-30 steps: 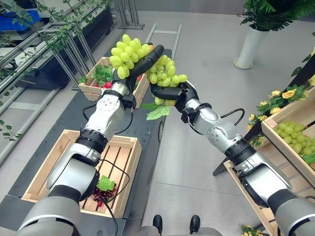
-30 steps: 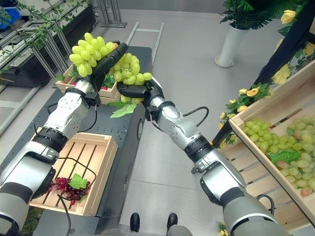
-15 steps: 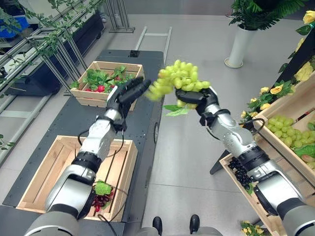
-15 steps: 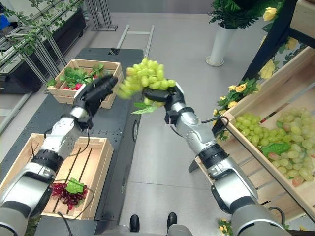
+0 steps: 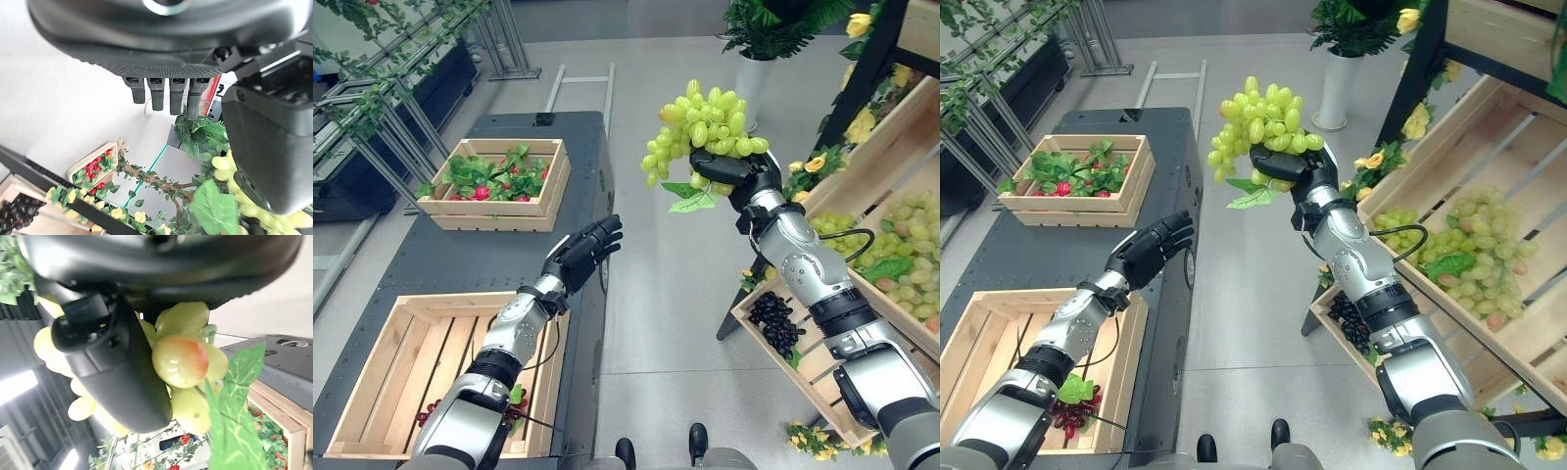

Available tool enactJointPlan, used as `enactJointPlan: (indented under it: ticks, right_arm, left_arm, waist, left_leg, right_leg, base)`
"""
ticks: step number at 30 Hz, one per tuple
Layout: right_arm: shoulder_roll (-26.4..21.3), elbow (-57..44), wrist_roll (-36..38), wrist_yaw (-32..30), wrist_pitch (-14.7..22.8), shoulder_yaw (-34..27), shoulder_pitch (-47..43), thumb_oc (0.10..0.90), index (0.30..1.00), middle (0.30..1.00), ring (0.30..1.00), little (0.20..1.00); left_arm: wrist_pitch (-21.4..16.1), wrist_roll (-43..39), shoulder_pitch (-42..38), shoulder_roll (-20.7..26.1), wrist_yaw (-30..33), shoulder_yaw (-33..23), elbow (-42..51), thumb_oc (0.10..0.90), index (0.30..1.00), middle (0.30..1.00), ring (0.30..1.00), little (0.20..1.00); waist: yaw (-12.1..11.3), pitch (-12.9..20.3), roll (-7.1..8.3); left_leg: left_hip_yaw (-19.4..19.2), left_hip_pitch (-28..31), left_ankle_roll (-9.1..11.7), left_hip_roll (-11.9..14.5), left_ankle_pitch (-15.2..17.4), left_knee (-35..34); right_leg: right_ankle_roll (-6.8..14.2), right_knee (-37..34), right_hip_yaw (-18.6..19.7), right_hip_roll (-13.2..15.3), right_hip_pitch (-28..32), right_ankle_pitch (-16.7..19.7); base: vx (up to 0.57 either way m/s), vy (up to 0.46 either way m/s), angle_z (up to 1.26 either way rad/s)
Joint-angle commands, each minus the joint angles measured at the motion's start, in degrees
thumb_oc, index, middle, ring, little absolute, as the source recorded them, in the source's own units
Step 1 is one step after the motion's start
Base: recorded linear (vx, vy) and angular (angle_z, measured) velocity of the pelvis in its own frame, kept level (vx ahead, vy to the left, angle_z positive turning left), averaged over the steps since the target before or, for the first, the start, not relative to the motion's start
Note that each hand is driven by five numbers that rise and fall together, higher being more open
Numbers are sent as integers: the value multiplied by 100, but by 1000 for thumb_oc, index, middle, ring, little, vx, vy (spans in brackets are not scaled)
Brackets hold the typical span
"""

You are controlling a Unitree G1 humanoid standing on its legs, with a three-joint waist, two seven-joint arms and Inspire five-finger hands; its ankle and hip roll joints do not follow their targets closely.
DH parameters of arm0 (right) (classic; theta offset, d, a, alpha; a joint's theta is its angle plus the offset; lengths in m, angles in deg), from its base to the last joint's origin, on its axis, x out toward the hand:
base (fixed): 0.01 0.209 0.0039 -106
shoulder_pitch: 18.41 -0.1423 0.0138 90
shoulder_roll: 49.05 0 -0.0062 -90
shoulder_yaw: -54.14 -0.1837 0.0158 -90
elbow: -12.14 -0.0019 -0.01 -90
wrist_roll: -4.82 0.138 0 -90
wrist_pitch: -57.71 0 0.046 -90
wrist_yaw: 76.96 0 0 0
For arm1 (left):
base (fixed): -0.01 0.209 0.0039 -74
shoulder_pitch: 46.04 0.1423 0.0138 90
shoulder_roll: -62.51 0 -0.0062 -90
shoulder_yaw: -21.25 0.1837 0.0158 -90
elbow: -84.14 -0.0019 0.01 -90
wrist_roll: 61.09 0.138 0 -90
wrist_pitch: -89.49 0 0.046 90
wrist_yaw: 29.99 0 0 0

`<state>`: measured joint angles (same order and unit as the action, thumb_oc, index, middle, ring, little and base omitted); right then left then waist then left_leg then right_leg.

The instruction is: Pick up the fruits from the basket on one side to the basket on the other side

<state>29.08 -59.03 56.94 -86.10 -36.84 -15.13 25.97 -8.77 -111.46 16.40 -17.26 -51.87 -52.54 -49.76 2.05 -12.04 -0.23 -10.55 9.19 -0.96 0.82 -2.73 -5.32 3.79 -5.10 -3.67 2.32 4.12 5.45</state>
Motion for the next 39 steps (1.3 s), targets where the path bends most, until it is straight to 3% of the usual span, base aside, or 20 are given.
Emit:
enactJointPlan:
  ticks: [1, 4, 7, 13, 15, 19, 24, 29, 39]
  right_arm:
    - [129, -640, 19, 676, 439, -219, -340, 400, 300, 300, 300, 300]
    - [145, -1106, 137, 961, 199, -122, -73, 400, 300, 300, 300, 300]
    - [74, -1476, 470, 1167, 64, -130, 160, 400, 300, 300, 300, 300]
    - [7, -2348, 791, 1369, -125, -123, 625, 400, 300, 300, 300, 300]
    - [-31, -2693, 1014, 1491, -310, -199, 987, 400, 300, 300, 300, 300]
    - [-19, -3130, 1228, 1719, -447, -469, 1699, 400, 300, 300, 300, 300]
    - [-115, -3445, 1203, 2004, -507, -785, 2252, 400, 300, 300, 300, 300]
    - [-582, -3939, 1460, 2244, -455, -1429, 2727, 400, 300, 300, 300, 300]
    - [-1272, -3870, 1066, 2251, -359, -2335, 2837, 400, 300, 300, 300, 300]
  left_arm:
    - [-1068, 162, -286, -94, 688, -291, -401, 800, 900, 900, 900, 900]
    - [-1307, 1066, -147, -364, 1455, -308, -565, 800, 900, 900, 900, 900]
    - [-1269, 1442, -49, -552, 1872, -223, -718, 800, 900, 900, 900, 900]
    - [-1272, 1605, -18, -756, 2518, -198, -1114, 800, 900, 900, 900, 900]
    - [-1735, 1685, -15, -829, 2802, -268, -1155, 800, 900, 900, 900, 900]
    - [-2116, 1728, 99, -922, 3102, -354, -991, 800, 900, 900, 900, 900]
    - [-2235, 1937, 235, -991, 3294, -336, -835, 800, 900, 900, 900, 900]
    - [-2245, 1842, 383, -868, 3244, -424, -834, 800, 900, 900, 900, 900]
    - [-2287, 1672, 595, -935, 2954, -423, -900, 800, 900, 900, 900, 900]
  waist:
    - [55, 832, 146]
    - [166, 795, 216]
    - [262, 761, 264]
    - [496, 668, 325]
    - [617, 638, 353]
    - [776, 576, 383]
    - [958, 453, 399]
    - [1246, 429, 369]
    - [1444, 487, 406]
  left_leg:
    - [-2, 34, -31, -298, 736, 32]
    - [-104, 34, -46, -275, 732, 32]
    - [-190, 32, -57, -256, 739, 32]
    - [-438, 55, -72, -229, 746, 32]
    - [-559, 50, -72, -219, 747, 32]
    - [-729, 63, -93, -202, 764, 32]
    - [-886, 85, -120, -196, 793, 32]
    - [-1012, 178, -152, -201, 962, 90]
    - [-1127, 190, -172, -197, 1093, 208]
  right_leg:
    - [-68, 10, -52, -162, 210, -489]
    - [-51, 10, 43, -171, 167, -467]
    - [-22, 10, 147, -181, 121, -428]
    - [33, 10, 350, -195, 31, -344]
    - [58, 10, 455, -207, -25, -304]
    - [90, 10, 583, -237, -95, -246]
    - [113, 10, 720, -276, -159, -179]
    - [168, 10, 863, -319, -115, -240]
    - [176, 23, 1060, -393, -117, -237]
  base:
    - [5, 43, -28]
    - [-12, 42, -22]
    - [-16, 31, -10]
    - [-8, 43, -24]
    - [-1, 66, -21]
    - [5, 46, -19]
    - [-16, 47, -29]
    - [47, 68, -16]
    - [20, 21, -14]
